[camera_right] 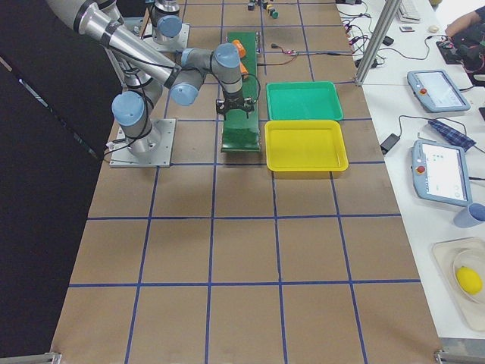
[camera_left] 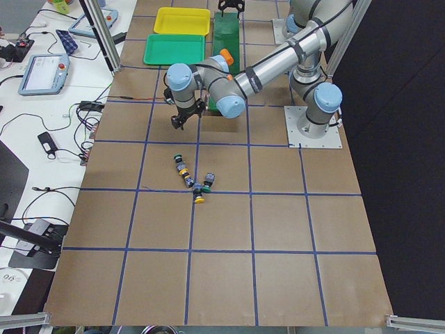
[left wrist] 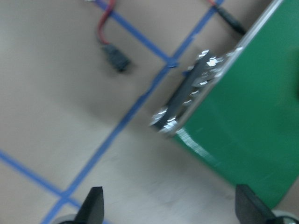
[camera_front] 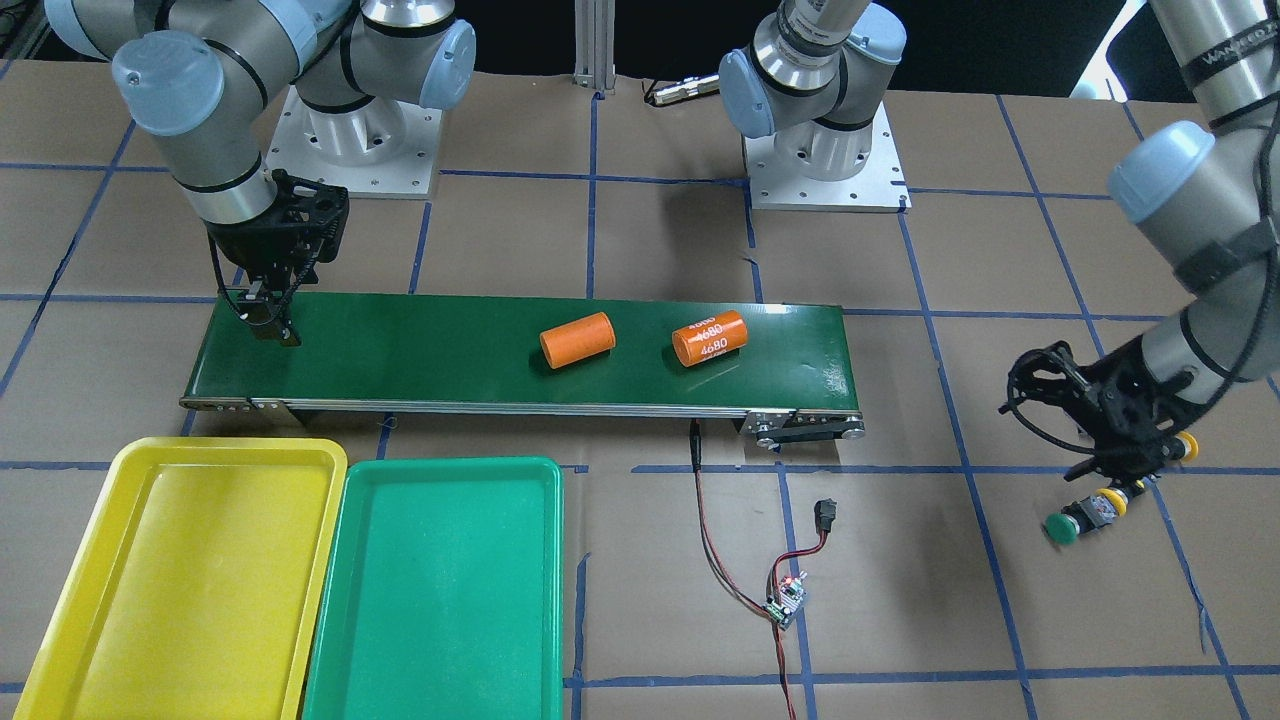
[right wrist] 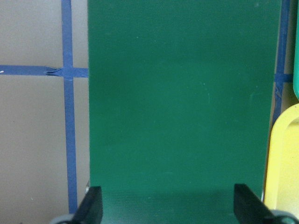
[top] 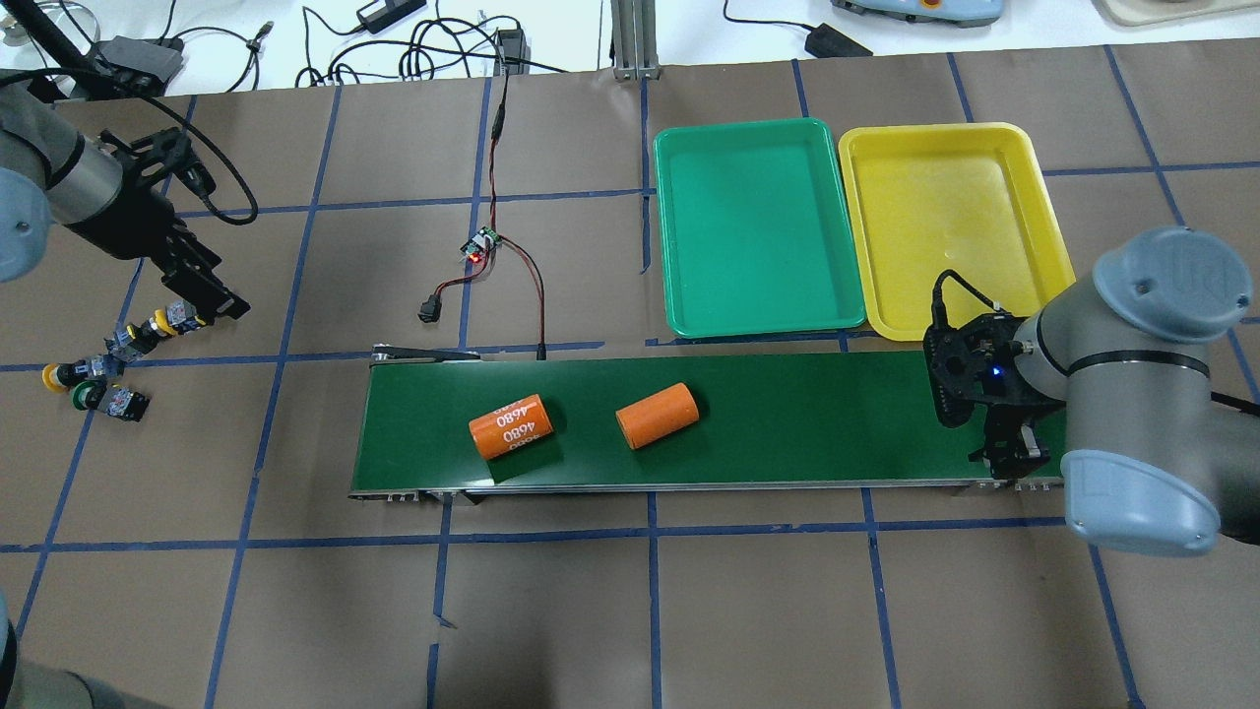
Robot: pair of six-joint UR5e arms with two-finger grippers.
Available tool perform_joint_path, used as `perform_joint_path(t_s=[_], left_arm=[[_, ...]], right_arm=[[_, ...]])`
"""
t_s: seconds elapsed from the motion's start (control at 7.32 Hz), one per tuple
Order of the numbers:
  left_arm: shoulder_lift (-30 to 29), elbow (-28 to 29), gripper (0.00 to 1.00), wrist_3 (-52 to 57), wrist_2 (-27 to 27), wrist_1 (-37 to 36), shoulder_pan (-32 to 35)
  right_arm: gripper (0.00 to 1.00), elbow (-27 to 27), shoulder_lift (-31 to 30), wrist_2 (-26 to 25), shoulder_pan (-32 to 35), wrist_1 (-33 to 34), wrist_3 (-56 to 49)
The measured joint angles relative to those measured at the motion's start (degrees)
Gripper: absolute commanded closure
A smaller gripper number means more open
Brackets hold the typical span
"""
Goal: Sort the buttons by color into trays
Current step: 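Grasp the green-capped button with the left gripper, then place the green-capped button on the conveyor and open the left gripper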
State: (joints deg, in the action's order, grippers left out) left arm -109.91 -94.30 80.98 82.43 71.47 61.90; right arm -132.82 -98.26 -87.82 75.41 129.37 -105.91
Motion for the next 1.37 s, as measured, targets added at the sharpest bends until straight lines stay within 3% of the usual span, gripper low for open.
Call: perform_joint_path(t_s=[0.27, 0.68, 0.82, 0.96, 1.09, 1.37], left_arm=[[-6.2, 2.5, 0.00, 7.4, 2.0, -6.2, -1.9], [-10.7, 2.2, 0.00, 11.3, 7.8, -12.5, -4.6], [-12.0, 2.0, 0.12, 11.5, 7.1, -14.7, -4.8], [-13.1, 1.5, 0.88, 11.5, 5.9, -16.0, -4.8], [-13.7, 0.9, 0.96, 11.9, 5.4, -16.9, -4.8], [-13.8, 0.1, 1.00, 14.0, 5.2, -18.9, -4.9]], right_arm=[[0.00, 0.0, 0.0, -0.1, 0.0, 0.1, -0.1], [0.00, -0.1, 0.0, -0.1, 0.0, 0.1, 0.0], [0.00, -0.1, 0.0, -0.1, 0.0, 0.1, 0.0], [0.00, -0.1, 0.0, 0.0, 0.0, 0.1, 0.0], [0.00, 0.0, 0.0, 0.1, 0.0, 0.2, -0.1], [0.00, 0.0, 0.0, 0.1, 0.0, 0.3, -0.1]])
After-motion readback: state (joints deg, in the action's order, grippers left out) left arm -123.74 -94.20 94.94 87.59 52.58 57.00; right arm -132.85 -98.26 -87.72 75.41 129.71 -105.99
